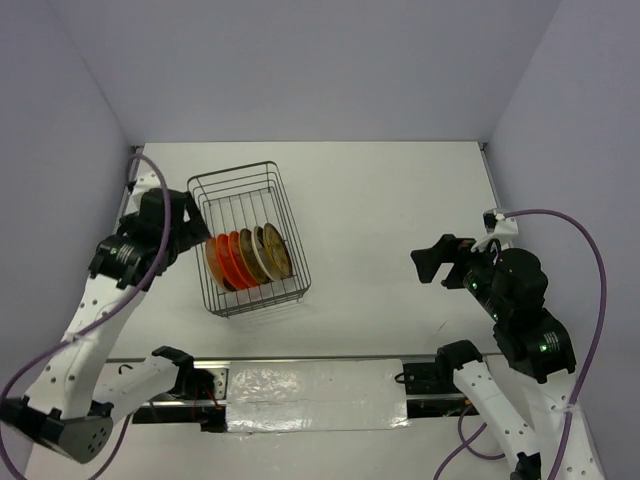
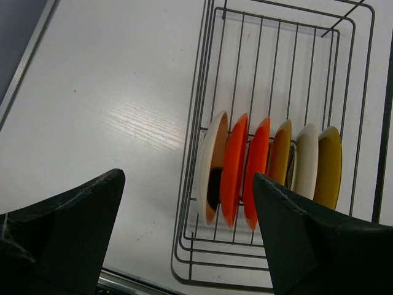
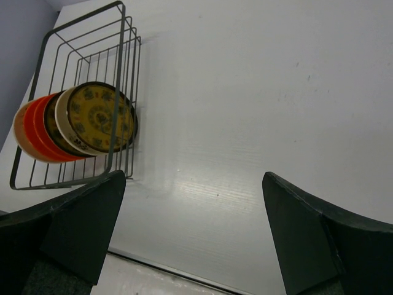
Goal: Unload the plates from the dish rack
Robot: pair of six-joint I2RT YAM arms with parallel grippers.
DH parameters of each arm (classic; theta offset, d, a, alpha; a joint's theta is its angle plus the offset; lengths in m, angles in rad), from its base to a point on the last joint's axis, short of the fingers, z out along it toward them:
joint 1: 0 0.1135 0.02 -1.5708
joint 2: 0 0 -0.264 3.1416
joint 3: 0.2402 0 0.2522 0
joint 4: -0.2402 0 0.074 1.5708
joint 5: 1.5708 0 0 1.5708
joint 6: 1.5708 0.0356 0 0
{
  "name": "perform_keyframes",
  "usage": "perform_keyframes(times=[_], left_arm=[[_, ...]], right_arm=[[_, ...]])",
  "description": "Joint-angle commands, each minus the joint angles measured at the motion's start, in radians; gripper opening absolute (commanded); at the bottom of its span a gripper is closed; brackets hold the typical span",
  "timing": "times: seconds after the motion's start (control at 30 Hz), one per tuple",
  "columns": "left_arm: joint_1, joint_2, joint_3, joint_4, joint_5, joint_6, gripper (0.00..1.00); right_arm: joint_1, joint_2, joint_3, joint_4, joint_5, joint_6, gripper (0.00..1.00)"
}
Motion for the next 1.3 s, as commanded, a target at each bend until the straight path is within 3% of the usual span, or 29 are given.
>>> perform_keyframes(times=[0.0,0.13,0.3,0.47,0.77,1.17,1.27], left_arm=[[-0.051,0.079,0.076,-0.048,-0.089,-0.068,0.97],[-0.117,0.168,0.077,-0.054,-0.162,-0.111,0.83],[-0.12,0.231,0.025,-0.03,-0.186,-0.128,0.65],[-0.123,0.262,-0.031,-0.023,-0.19,-0.141,0.56],[-0.125,0.306,-0.126,0.044,-0.152,-0.148,0.45],[-0.152,0.321,-0.149,0.066,-0.133,-0.171,0.45],[-0.152,0.343,-0.153,0.059,-0.132,-0.177,0.33]], right_arm=[[-0.002,0.004,-0.015,-0.001,-0.003,0.0,1.0],[-0.004,0.015,-0.017,-0.029,0.019,-0.014,1.0],[-0.002,0.013,-0.03,-0.024,0.008,-0.023,1.0],[-0.002,0.007,-0.052,-0.008,-0.015,-0.014,1.0],[-0.002,-0.002,-0.09,0.019,-0.046,0.003,1.0],[-0.002,-0.019,-0.099,0.012,-0.043,0.0,1.0],[-0.002,-0.027,-0.102,0.02,-0.05,0.001,1.0]])
